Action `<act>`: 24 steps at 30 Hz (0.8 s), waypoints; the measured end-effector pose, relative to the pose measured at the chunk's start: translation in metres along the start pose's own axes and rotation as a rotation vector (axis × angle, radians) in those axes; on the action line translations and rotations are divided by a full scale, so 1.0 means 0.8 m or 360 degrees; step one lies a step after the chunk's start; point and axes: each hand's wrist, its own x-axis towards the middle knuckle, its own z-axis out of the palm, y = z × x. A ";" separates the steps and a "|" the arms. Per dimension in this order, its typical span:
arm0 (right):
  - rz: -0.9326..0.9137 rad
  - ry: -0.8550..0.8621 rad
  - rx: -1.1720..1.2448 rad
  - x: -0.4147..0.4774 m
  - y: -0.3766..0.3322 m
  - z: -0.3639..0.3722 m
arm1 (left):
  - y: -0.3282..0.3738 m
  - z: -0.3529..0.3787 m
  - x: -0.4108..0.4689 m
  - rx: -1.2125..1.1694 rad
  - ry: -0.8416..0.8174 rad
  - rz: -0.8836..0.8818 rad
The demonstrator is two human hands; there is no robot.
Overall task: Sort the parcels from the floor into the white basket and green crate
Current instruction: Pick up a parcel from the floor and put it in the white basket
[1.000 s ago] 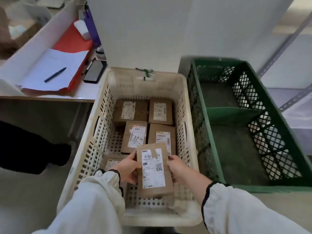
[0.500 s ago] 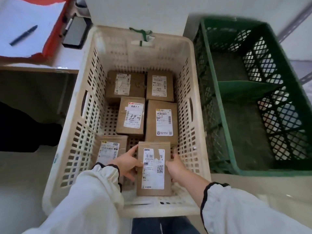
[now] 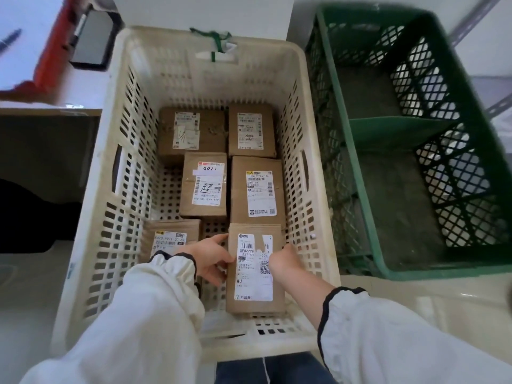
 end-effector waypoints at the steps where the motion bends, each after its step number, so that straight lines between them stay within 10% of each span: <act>1: 0.0015 0.0007 -0.0021 0.001 0.000 0.002 | -0.003 0.004 0.004 0.0004 0.0032 0.0003; 24: -0.0208 0.0022 -0.0025 0.035 0.032 0.025 | -0.035 0.063 0.108 -0.0067 0.0412 0.0016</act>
